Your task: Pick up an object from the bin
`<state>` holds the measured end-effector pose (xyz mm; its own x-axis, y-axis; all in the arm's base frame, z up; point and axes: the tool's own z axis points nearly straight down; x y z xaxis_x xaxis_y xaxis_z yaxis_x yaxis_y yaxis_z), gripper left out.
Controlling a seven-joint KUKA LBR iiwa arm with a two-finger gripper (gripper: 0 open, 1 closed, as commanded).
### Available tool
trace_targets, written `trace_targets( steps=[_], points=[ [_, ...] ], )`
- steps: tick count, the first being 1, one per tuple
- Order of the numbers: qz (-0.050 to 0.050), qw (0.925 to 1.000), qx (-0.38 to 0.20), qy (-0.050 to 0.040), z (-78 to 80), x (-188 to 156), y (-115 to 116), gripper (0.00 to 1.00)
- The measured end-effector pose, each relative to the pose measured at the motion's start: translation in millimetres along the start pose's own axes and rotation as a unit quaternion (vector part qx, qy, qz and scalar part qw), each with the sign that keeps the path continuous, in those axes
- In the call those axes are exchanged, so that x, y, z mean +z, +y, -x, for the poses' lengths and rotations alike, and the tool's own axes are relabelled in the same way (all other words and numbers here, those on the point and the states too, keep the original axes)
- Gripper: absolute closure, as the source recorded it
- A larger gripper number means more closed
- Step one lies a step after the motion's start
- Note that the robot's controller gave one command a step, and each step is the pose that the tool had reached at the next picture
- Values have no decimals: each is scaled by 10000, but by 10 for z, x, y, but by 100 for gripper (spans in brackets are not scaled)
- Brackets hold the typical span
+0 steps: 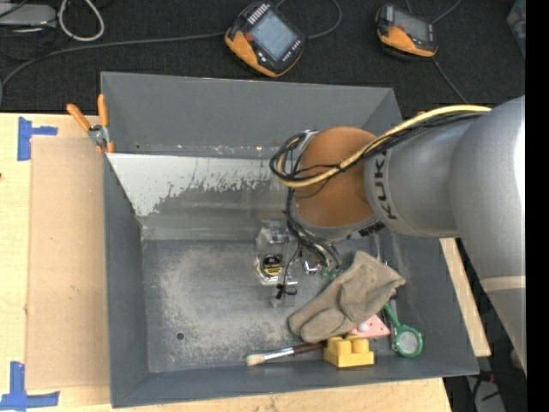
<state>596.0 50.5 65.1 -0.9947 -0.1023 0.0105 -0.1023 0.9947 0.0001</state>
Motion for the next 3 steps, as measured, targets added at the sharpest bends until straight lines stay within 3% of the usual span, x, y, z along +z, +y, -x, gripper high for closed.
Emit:
trace_targets(
  steps=[1,2,3],
  points=[
    [25,9999,66,-102,-16,-501,11,0],
    [15,9998,180,-6,21,-339,-101,0],
    [34,9981,609,-71,7,-40,-124,0]
  ],
)
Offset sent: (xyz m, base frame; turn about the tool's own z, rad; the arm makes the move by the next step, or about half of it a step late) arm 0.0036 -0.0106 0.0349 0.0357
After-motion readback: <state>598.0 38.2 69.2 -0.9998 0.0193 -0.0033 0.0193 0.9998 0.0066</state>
